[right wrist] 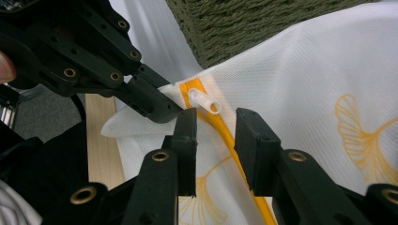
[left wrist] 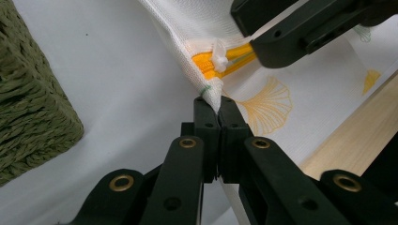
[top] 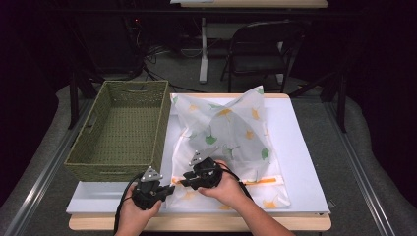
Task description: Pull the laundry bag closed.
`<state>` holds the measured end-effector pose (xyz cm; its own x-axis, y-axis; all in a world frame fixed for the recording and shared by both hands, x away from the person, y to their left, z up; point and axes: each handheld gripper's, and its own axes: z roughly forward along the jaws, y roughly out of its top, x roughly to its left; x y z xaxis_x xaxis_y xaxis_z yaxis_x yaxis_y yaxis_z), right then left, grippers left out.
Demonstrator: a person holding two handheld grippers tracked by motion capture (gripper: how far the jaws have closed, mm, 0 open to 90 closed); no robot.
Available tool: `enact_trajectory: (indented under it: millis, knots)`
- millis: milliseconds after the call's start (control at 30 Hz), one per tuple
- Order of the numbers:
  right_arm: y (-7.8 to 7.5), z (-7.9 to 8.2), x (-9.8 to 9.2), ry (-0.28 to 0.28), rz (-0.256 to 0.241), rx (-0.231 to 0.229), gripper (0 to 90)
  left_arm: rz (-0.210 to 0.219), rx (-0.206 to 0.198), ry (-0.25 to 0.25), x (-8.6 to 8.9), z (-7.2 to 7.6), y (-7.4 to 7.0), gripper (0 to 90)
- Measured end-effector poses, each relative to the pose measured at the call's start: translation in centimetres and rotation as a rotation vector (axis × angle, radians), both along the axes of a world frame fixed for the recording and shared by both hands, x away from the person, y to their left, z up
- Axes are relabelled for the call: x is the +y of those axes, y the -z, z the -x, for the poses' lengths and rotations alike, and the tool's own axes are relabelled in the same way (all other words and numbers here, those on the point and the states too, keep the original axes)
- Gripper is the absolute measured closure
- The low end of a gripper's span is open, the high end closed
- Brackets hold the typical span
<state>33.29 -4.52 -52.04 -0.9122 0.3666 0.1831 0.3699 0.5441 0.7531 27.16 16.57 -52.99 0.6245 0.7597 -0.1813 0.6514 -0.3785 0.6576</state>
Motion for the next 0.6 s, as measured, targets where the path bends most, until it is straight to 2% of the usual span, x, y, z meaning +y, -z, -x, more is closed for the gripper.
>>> enact_trajectory:
  millis: [67, 233, 300, 333, 400, 500, 600]
  knots:
    - [0.2, -0.1, 0.3, -0.006, 0.001, 0.01, 68.1, 0.008, 0.013, -0.003, 0.0, 0.0, 0.0, 88.6]
    - [0.3, -0.3, 0.5, -0.019, 0.001, 0.011, 67.5, 0.005, 0.011, -0.006, 0.0, 0.1, 0.0, 88.7]
    - [0.3, -0.3, 0.5, -0.019, 0.001, 0.011, 67.5, 0.007, 0.003, 0.008, -0.1, 0.2, 0.0, 88.7]
    - [0.9, -0.7, 1.2, -0.048, 0.003, 0.03, 67.5, 0.007, 0.003, 0.008, -0.1, 0.2, 0.0, 88.7]
    - [0.9, -0.7, 1.2, -0.048, 0.003, 0.03, 66.4, -0.002, -0.001, 0.018, -0.1, 0.2, 0.0, 88.7]
    - [1.0, -0.8, 1.3, -0.074, -0.009, 0.056, 70.3, -0.002, -0.004, 0.01, -0.2, 0.3, 0.1, 88.6]
    - [0.8, -0.8, 1.1, -0.073, -0.013, 0.052, 74.6, -0.001, 0.003, 0.009, -0.1, 0.3, 0.1, 88.6]
